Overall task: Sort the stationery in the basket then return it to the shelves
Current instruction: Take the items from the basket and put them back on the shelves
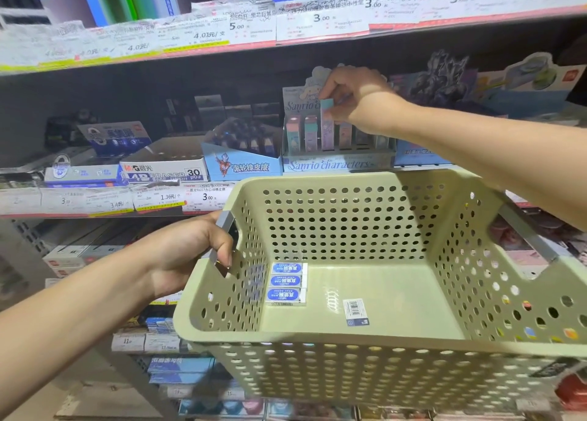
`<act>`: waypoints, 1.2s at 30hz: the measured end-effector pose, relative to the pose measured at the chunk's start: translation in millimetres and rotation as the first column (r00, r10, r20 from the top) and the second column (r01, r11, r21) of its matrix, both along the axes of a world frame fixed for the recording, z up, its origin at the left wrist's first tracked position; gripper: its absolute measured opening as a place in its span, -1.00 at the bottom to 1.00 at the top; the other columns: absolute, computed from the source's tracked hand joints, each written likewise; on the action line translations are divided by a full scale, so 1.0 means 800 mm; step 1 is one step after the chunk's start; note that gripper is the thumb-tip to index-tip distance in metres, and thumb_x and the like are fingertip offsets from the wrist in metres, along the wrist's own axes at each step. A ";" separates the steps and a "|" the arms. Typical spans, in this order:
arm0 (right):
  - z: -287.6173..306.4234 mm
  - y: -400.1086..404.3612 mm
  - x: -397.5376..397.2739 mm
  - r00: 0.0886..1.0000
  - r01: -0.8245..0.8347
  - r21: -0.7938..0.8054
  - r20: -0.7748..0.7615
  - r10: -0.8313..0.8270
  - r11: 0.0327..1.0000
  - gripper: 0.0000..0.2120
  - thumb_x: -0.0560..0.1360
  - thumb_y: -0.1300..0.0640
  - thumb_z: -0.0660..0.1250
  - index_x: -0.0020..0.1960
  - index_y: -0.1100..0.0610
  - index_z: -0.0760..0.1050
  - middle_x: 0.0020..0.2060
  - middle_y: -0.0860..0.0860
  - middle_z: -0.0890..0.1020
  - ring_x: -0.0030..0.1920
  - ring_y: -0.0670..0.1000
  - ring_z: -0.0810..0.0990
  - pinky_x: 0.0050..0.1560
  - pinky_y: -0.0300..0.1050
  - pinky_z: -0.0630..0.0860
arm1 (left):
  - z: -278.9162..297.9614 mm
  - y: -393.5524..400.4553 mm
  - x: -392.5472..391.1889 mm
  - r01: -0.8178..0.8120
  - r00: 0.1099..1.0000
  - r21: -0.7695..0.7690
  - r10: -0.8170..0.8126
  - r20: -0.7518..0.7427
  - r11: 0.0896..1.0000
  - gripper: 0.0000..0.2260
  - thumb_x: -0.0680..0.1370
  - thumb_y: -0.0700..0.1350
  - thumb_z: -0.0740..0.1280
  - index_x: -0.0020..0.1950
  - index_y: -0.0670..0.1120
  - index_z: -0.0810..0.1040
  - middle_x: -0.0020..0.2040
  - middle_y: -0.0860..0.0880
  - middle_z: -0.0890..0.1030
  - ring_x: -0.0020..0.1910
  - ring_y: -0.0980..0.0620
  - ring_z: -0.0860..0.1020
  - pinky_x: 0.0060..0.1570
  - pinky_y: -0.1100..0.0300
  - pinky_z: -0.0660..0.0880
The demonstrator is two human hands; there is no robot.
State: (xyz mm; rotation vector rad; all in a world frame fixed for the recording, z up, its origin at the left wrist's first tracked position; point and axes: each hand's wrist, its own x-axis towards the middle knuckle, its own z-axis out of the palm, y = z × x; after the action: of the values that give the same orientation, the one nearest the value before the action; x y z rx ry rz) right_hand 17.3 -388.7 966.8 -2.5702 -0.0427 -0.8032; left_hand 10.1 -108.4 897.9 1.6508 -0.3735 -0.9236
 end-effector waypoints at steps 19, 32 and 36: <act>-0.023 0.003 -0.011 0.997 0.012 -0.196 0.077 0.003 0.980 -0.82 0.49 0.25 0.35 0.08 0.22 0.57 -0.06 0.11 0.60 -0.09 0.06 0.56 -0.07 -0.18 0.48 | 0.004 0.000 -0.005 -0.016 1.000 0.003 0.016 0.026 1.000 -0.55 0.07 -0.40 0.13 -0.14 -0.11 0.53 -0.37 -0.21 0.52 -0.52 -0.11 0.51 -0.46 0.17 0.52; -0.025 0.006 -0.007 0.990 0.053 -0.245 0.138 -0.019 0.968 -0.85 0.48 0.20 0.36 -0.03 0.21 0.67 -0.06 0.12 0.68 -0.06 0.09 0.62 0.07 -0.12 0.53 | 0.000 -0.001 0.000 -0.013 1.000 0.000 0.013 0.002 1.000 -0.52 0.07 -0.40 0.12 -0.11 -0.10 0.54 -0.29 -0.24 0.53 -0.47 -0.12 0.53 -0.44 0.15 0.54; -0.019 0.007 -0.007 0.994 0.050 -0.271 0.102 -0.023 0.961 -0.84 0.47 0.18 0.37 -0.09 0.25 0.68 -0.10 0.15 0.68 -0.04 0.15 0.61 0.05 -0.05 0.54 | -0.002 -0.001 0.001 -0.023 1.000 -0.003 0.023 0.000 1.000 -0.50 0.06 -0.40 0.12 -0.12 -0.07 0.57 -0.26 -0.26 0.53 -0.43 -0.14 0.52 -0.39 0.12 0.54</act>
State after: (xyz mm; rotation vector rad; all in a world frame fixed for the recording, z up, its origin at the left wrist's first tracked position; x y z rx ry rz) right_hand 11.3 -383.1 951.6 -2.7936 -0.1463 -0.9999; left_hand 10.5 -109.0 896.4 1.6495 -0.3545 -0.9054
